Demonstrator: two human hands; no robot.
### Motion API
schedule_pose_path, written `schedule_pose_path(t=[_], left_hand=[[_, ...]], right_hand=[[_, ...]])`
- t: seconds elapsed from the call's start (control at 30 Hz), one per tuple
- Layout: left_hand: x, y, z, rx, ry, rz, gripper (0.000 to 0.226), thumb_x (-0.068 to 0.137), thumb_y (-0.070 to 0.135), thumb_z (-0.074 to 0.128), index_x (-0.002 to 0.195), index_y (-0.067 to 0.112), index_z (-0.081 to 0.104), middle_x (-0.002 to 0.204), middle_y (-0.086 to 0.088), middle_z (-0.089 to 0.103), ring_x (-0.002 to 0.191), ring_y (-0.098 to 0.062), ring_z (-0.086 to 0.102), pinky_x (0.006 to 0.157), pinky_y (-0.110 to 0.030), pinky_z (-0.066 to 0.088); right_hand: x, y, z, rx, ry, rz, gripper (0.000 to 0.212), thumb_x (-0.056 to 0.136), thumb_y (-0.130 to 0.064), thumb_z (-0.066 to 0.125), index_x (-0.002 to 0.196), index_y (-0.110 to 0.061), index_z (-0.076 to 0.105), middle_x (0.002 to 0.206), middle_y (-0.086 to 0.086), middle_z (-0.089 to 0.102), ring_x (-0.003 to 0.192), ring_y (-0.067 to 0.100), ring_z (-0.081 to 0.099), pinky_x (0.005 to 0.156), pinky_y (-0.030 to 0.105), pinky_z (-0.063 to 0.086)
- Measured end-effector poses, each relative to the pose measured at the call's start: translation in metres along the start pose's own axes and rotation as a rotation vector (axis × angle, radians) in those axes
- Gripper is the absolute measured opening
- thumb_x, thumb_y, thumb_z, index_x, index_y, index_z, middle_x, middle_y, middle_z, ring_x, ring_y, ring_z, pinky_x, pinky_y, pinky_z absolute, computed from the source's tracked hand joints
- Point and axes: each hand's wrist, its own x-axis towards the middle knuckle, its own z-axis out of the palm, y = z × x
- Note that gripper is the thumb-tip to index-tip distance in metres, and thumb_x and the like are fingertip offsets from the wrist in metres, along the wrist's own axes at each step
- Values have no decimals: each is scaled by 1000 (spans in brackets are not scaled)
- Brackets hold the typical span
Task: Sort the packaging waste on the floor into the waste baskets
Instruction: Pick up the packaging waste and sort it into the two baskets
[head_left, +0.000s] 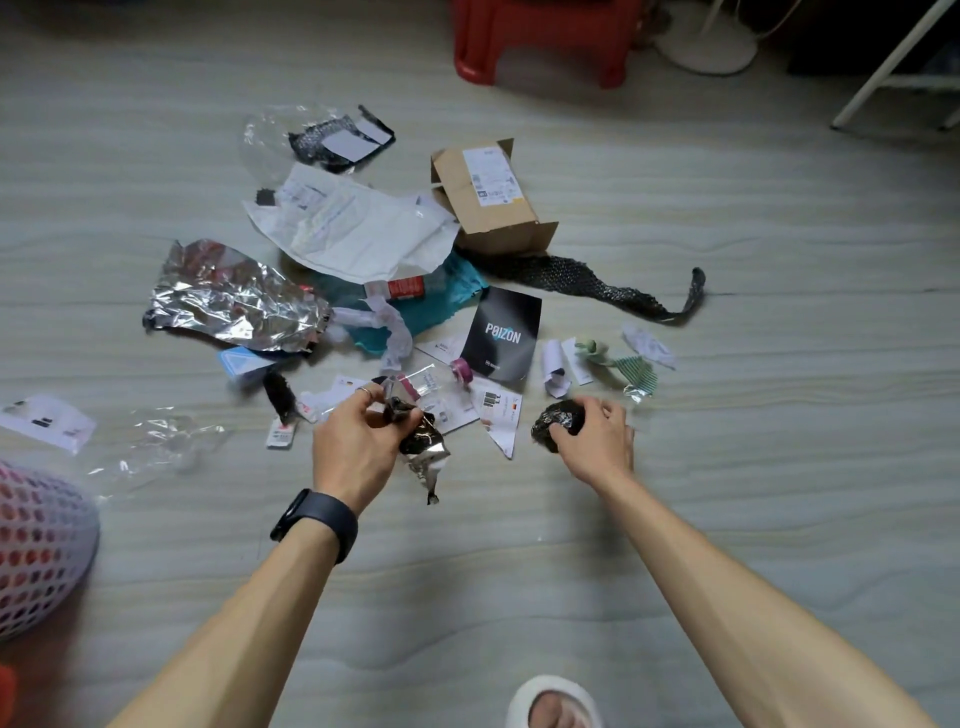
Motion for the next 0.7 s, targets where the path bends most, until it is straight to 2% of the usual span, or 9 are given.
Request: schedule_pose_path(t=[0.07,0.13,0.23,0.3,0.37,0.47,0.57,0.63,0.7], left_hand=[[1,-6,-6,5,28,-10,18,78,32,81,88,23,69,77,9,72,78,-5,66,69,-25,50],[2,-15,-10,8,38,-27,20,77,32,82,84,21,67,77,7,73,79,-12,68,71,-30,52],[-1,-17,-12,21,33,-32,20,77,31,82,80,21,66,78,7,72,78,-11,68,66,-27,49],[-1,-15,-11,41,24,-26,21,77,33,82,80,21,65,77,7,72,75,-8,66,61,-22,43],[2,-11,-8,50,9,-16,22,77,34,82,82,20,66,77,6,72,75,-7,66,63,-23,46],[8,-4,3,14,-17,-20,22,77,34,82,83,21,66,79,7,74,79,-11,69,73,-30,53],[10,6,16,40,-35,4,23,77,36,81,78,23,62,81,6,72,80,-12,66,66,-23,44],[10,13,22,50,-56,18,21,78,34,81,78,25,62,82,9,71,80,-7,65,64,-16,41],[8,17,25,59,-79,37,18,79,30,81,78,26,63,80,13,69,79,0,63,62,-9,39]], right_hand=[[12,10,8,-81,-58,-5,54,88,-39,62,140,-32,48,150,9,33,131,39,39,111,37,30],[13,21,21,-160,-58,-54,48,93,-33,59,140,-29,51,148,10,38,131,36,39,109,34,29],[2,28,34,-180,52,-156,32,95,-17,56,125,-17,64,127,11,55,113,36,49,97,34,36],[-3,27,33,-206,41,-213,26,92,-10,54,114,-12,68,115,13,60,107,37,54,89,37,41],[-3,22,27,-207,-22,-215,23,91,-11,53,110,-13,67,111,13,65,106,37,58,86,37,44],[10,19,4,-53,-51,-106,25,93,-17,53,117,-17,57,112,15,67,108,38,58,85,38,45],[34,25,-24,-60,95,-112,30,94,-19,52,123,-16,58,119,14,65,117,36,52,91,39,44],[52,29,-37,-146,266,-143,30,92,-20,52,118,-16,66,126,10,60,122,33,44,98,40,41],[73,29,-43,-208,339,-155,24,89,-19,56,108,-16,70,145,6,44,137,29,31,109,42,33]])
